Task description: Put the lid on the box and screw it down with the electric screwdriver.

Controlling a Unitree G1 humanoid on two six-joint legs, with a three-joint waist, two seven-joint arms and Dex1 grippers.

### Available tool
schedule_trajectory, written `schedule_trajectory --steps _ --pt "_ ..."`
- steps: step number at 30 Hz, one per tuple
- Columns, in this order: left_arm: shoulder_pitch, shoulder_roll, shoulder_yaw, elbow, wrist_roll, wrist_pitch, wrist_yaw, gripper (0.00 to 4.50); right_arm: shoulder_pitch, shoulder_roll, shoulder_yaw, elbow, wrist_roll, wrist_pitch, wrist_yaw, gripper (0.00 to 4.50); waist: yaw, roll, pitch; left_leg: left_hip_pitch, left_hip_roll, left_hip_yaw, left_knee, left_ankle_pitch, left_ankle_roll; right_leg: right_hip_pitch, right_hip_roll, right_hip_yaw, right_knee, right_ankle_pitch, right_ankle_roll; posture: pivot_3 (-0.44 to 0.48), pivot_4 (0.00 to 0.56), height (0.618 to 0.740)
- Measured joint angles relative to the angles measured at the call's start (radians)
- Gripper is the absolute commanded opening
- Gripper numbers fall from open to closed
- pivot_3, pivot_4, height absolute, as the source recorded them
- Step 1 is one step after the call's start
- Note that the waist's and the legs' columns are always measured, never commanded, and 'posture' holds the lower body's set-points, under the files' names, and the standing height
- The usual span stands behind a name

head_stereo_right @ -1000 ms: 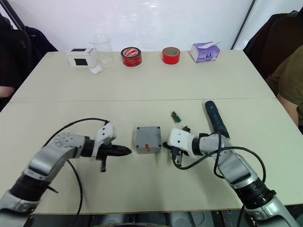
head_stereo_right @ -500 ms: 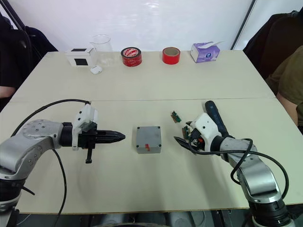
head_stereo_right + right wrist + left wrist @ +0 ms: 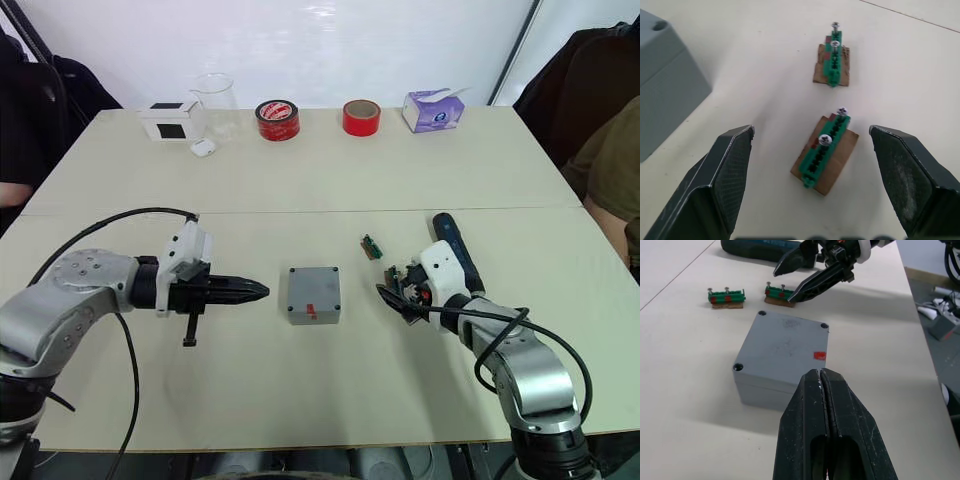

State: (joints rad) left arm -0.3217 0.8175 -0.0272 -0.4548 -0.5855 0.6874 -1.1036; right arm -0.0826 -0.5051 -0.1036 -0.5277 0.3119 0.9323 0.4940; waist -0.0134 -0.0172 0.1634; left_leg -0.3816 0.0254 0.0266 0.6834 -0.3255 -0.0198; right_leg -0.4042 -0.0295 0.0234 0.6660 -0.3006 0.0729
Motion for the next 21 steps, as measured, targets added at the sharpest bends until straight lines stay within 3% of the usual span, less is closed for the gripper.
schedule_trajectory --steps 9,13,14,15,19,20,21 --pt "0.000 0.000 -0.018 0.000 0.009 -0.006 0.005 0.00 -0.002 0.000 -0.001 0.000 0.027 0.007 -0.020 3.78 0.000 0.000 0.000 0.000 0.000 0.000 0.000 0.000 0.000 0.000 0.000 0.000 0.000 0.000 0.000 0.000 0.150 0.740" --pt "0.000 0.000 -0.030 0.000 0.009 -0.006 0.011 0.00 -0.010 -0.011 -0.001 0.001 0.027 0.006 -0.020 2.91 0.000 0.000 0.000 0.000 0.000 0.000 0.000 0.000 0.000 0.000 0.000 0.000 0.000 0.000 0.000 0.000 0.150 0.740" --pt "0.000 -0.001 -0.032 0.000 0.009 -0.006 0.015 0.00 -0.011 -0.015 -0.001 0.001 0.028 0.005 -0.019 2.39 0.000 0.000 0.000 0.000 0.000 0.000 0.000 0.000 0.000 0.000 0.001 0.000 0.000 0.000 0.000 0.000 0.150 0.740" --pt "-0.001 -0.001 -0.033 0.000 0.010 -0.006 0.017 0.00 -0.011 -0.016 -0.001 0.002 0.028 0.004 -0.017 2.23 0.000 0.000 0.000 0.000 0.000 0.000 0.000 0.000 0.000 0.000 0.001 0.000 0.000 0.000 0.000 0.000 0.150 0.740" --pt "-0.003 -0.002 -0.036 0.000 0.010 -0.006 0.022 0.00 -0.011 -0.021 0.000 0.004 0.028 -0.002 -0.014 0.38 0.000 0.000 0.000 0.000 0.000 0.000 0.000 0.000 0.000 0.000 0.001 0.000 0.000 0.000 0.000 0.000 0.150 0.740" --pt "-0.003 -0.002 -0.036 0.000 0.010 -0.006 0.022 0.00 -0.011 -0.024 0.000 0.006 0.028 -0.003 -0.013 0.03 0.000 0.000 0.000 0.000 0.000 0.000 0.000 0.000 0.000 0.000 0.001 0.000 0.000 0.000 0.000 0.000 0.150 0.740" --pt "-0.003 -0.002 -0.036 0.000 0.010 -0.006 0.022 0.00 -0.012 -0.026 0.000 0.007 0.028 -0.004 -0.013 0.03 0.000 0.000 0.000 0.000 0.000 0.000 0.000 0.000 0.000 0.000 0.001 0.000 0.000 0.000 0.000 0.000 0.150 0.740"
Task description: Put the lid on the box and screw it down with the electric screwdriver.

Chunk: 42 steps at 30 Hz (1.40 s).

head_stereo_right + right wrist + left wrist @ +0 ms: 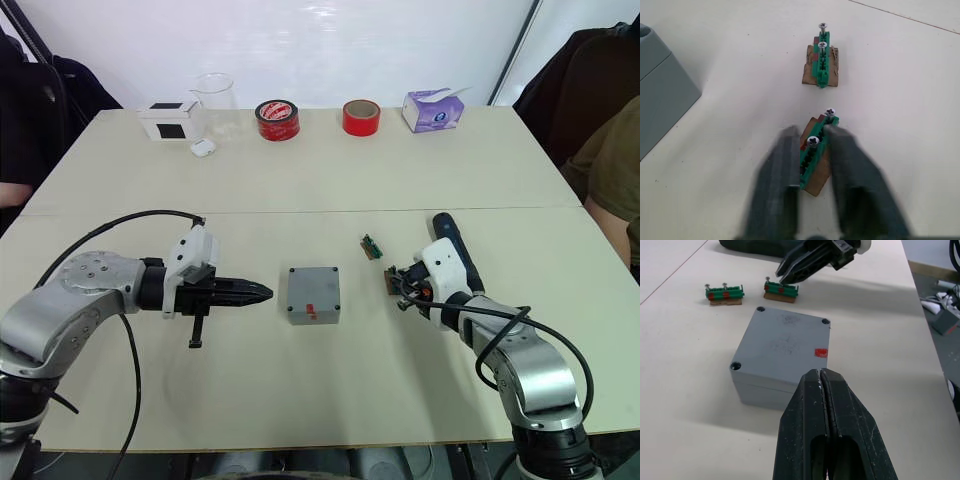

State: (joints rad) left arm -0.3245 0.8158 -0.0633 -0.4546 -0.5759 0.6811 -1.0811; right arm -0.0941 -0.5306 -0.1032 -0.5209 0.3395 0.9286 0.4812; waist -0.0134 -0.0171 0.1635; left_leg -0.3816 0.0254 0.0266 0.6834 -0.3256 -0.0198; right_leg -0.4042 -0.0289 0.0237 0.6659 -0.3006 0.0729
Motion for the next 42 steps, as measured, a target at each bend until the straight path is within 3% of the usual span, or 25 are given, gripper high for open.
schedule_trajectory --steps 8,11,15,16,34,37,42 --pt "-0.001 0.001 0.000 0.000 -0.003 0.000 0.001 0.00 -0.018 -0.008 0.008 0.019 0.002 -0.003 0.009 0.03 0.000 0.000 0.000 0.000 0.000 0.000 0.000 0.000 0.000 0.000 0.000 0.000 0.000 0.000 0.000 0.000 0.150 0.740" --pt "-0.001 0.002 0.000 0.000 -0.003 0.000 0.003 0.00 -0.031 -0.008 0.001 0.023 0.018 -0.003 0.010 0.83 0.000 0.000 0.000 0.000 0.000 0.000 0.000 0.000 0.000 0.000 0.000 0.000 0.000 0.000 0.000 0.000 0.150 0.740" --pt "-0.001 0.002 0.000 0.000 -0.003 0.001 0.005 0.00 -0.031 -0.008 -0.004 0.023 0.029 -0.003 0.006 2.34 0.000 0.000 0.000 0.000 0.000 0.000 0.000 0.000 0.000 0.000 0.000 0.000 0.000 0.000 0.000 0.000 0.150 0.740" --pt "-0.001 0.002 0.000 0.000 -0.003 0.001 0.006 0.00 -0.031 -0.008 -0.004 0.023 0.029 -0.003 0.005 2.94 0.000 0.000 0.000 0.000 0.000 0.000 0.000 0.000 0.000 0.000 0.000 0.000 0.000 0.000 0.000 0.000 0.150 0.740" --pt "-0.003 0.002 0.000 -0.001 -0.003 0.002 0.018 0.00 -0.025 -0.007 0.001 0.058 0.030 0.001 -0.013 2.94 0.000 0.000 0.000 0.000 0.000 0.000 0.000 0.000 0.000 0.000 0.000 0.000 0.000 0.000 0.000 0.000 0.150 0.740" --pt "-0.003 0.002 0.000 -0.002 -0.003 0.004 0.020 0.00 -0.025 -0.007 0.001 0.064 0.032 0.000 -0.012 2.22 0.000 0.000 0.000 0.000 0.000 0.000 0.000 0.000 0.000 0.000 0.000 0.000 0.000 0.000 0.000 0.000 0.150 0.740" --pt "-0.003 0.002 0.000 -0.004 -0.003 0.004 0.020 0.00 -0.025 -0.008 0.001 0.065 0.034 0.000 -0.010 0.14 0.000 0.000 0.000 0.000 0.000 0.000 0.000 0.000 0.000 0.000 0.000 0.000 0.000 0.000 0.000 0.000 0.150 0.740"
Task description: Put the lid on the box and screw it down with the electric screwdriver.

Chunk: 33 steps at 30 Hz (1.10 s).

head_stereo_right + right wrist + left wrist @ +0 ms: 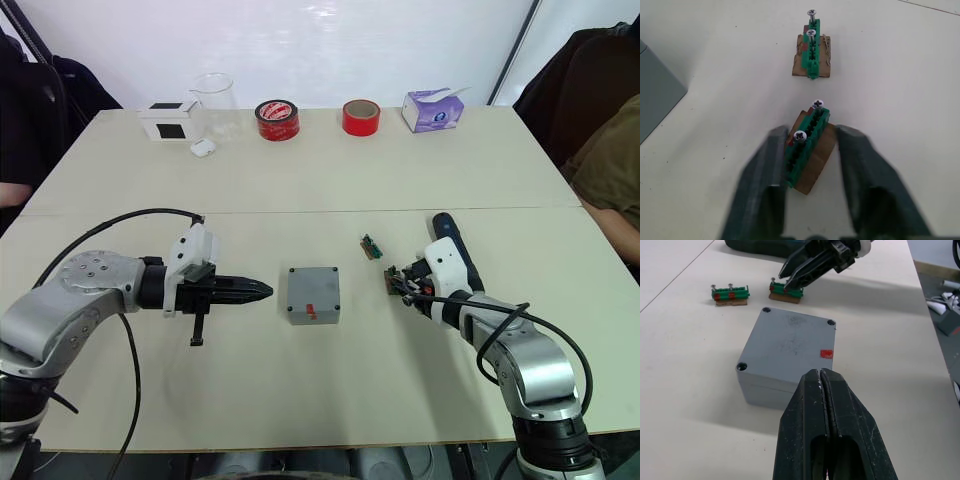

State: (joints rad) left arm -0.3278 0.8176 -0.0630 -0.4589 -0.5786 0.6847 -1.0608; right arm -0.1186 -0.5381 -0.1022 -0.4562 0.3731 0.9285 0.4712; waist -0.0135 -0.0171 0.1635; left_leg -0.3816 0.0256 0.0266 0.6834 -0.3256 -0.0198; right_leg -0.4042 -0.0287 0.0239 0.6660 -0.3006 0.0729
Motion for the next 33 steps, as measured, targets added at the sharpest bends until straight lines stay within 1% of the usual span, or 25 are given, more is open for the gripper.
schedule_trajectory --steps 1,9,11,14,16,18,20,26,29,33 --pt "0.000 0.000 0.000 -0.001 0.000 0.000 0.000 0.00 0.000 0.000 0.000 0.000 0.000 0.000 0.000 0.05 0.000 0.000 0.000 0.000 0.000 0.000 0.000 0.000 0.000 0.000 0.000 0.000 0.000 0.000 0.000 0.000 0.150 0.740" --pt "0.001 0.001 0.000 -0.001 0.000 0.000 -0.001 0.00 -0.003 -0.009 0.000 0.000 0.006 0.003 0.009 0.05 0.000 0.000 0.000 0.000 0.000 0.000 0.000 0.000 0.000 0.000 0.000 0.000 0.000 0.000 0.000 0.000 0.150 0.740" --pt "0.002 0.006 0.001 -0.002 0.000 0.000 -0.001 0.00 -0.011 -0.018 -0.017 -0.003 0.020 0.012 0.012 0.05 0.000 0.000 0.000 0.000 0.000 0.000 0.000 0.000 0.000 0.000 0.000 0.000 0.000 0.000 0.000 0.000 0.150 0.740" --pt "0.005 0.008 0.005 -0.003 0.000 0.000 -0.001 0.00 -0.044 -0.044 -0.050 -0.024 0.050 0.044 0.021 0.05 -0.001 0.000 0.000 0.000 0.000 0.000 0.000 0.000 0.000 0.000 0.000 0.000 0.000 0.000 0.000 0.000 0.150 0.740" --pt "0.006 0.008 0.010 -0.004 -0.001 0.000 0.001 0.00 -0.099 -0.070 -0.083 -0.056 0.096 0.089 0.035 0.05 -0.001 0.001 0.000 0.000 0.000 0.000 0.000 0.000 0.000 0.000 0.000 0.000 0.000 0.000 0.000 0.000 0.150 0.740" --pt "0.007 0.008 0.014 -0.004 -0.001 0.000 0.002 0.00 -0.142 -0.082 -0.087 -0.096 0.135 0.118 0.052 0.05 -0.001 0.001 0.000 0.000 0.001 0.000 0.000 0.000 0.000 0.000 0.001 0.000 0.000 0.000 0.000 0.000 0.150 0.740" --pt "0.009 0.008 0.018 -0.006 -0.002 0.000 0.006 0.00 -0.187 -0.082 -0.055 -0.133 0.174 0.154 0.064 0.05 -0.002 0.001 0.001 0.000 0.001 -0.001 0.000 0.000 0.000 0.000 0.001 0.000 0.000 0.000 0.000 0.000 0.150 0.740" --pt "0.009 0.008 0.018 -0.005 -0.001 -0.001 0.013 0.00 -0.289 -0.032 0.059 -0.147 0.222 0.200 0.061 0.05 -0.001 0.001 0.001 -0.001 0.001 0.000 0.000 0.000 0.000 0.000 0.000 0.000 0.000 0.000 0.000 0.000 0.150 0.740" --pt "0.010 0.008 0.020 -0.005 -0.001 -0.001 0.022 0.00 -0.296 -0.027 0.149 -0.145 0.220 0.191 0.069 0.05 0.001 0.001 0.001 -0.003 0.000 -0.001 0.000 0.000 0.000 -0.002 -0.001 0.000 0.000 0.000 0.000 0.000 0.150 0.740" --pt "0.020 0.008 0.037 -0.011 -0.002 0.001 0.035 0.00 -0.294 -0.029 0.166 -0.130 0.219 0.179 0.069 0.05 0.000 0.001 0.000 -0.005 0.000 0.000 0.001 0.000 0.000 -0.004 -0.001 0.000 0.000 0.000 0.000 0.000 0.150 0.740"
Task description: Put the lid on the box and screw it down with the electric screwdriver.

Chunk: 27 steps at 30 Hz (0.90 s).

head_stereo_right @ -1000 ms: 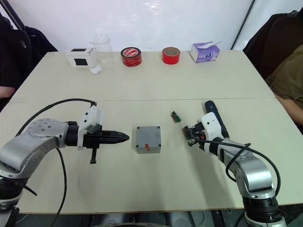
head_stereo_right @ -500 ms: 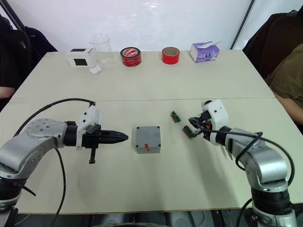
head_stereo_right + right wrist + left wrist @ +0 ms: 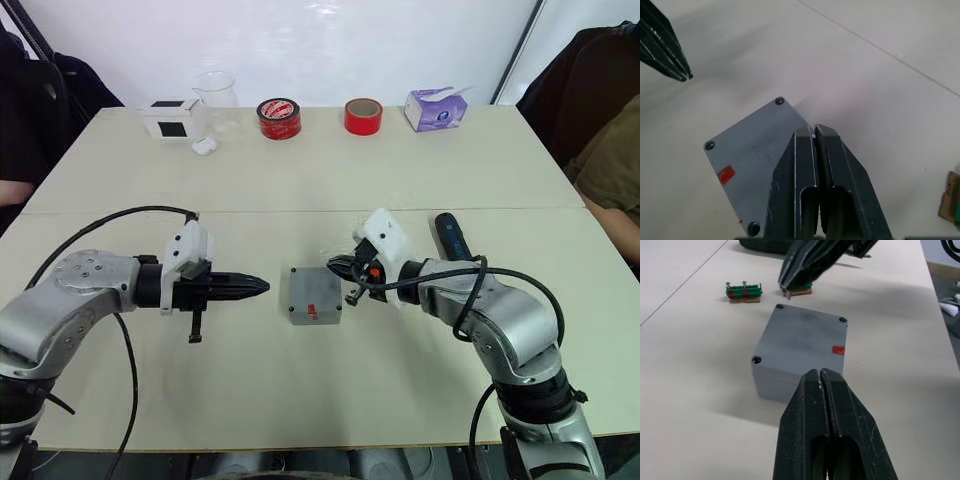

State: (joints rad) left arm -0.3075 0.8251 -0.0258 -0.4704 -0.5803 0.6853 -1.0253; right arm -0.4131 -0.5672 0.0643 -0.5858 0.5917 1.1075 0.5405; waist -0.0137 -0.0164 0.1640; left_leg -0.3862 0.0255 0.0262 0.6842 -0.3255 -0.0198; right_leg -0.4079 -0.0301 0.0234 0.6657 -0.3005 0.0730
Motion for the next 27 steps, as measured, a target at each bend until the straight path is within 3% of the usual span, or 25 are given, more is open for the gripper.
schedule_trajectory --steps 27 --pt "0.033 0.000 0.010 -0.042 -0.035 0.013 0.043 0.00 -0.017 0.002 0.049 0.078 -0.042 -0.045 -0.003 0.05 -0.002 0.000 0.000 0.000 0.000 0.000 0.000 0.000 0.000 -0.001 0.000 0.000 0.001 0.000 0.000 0.000 0.150 0.740"
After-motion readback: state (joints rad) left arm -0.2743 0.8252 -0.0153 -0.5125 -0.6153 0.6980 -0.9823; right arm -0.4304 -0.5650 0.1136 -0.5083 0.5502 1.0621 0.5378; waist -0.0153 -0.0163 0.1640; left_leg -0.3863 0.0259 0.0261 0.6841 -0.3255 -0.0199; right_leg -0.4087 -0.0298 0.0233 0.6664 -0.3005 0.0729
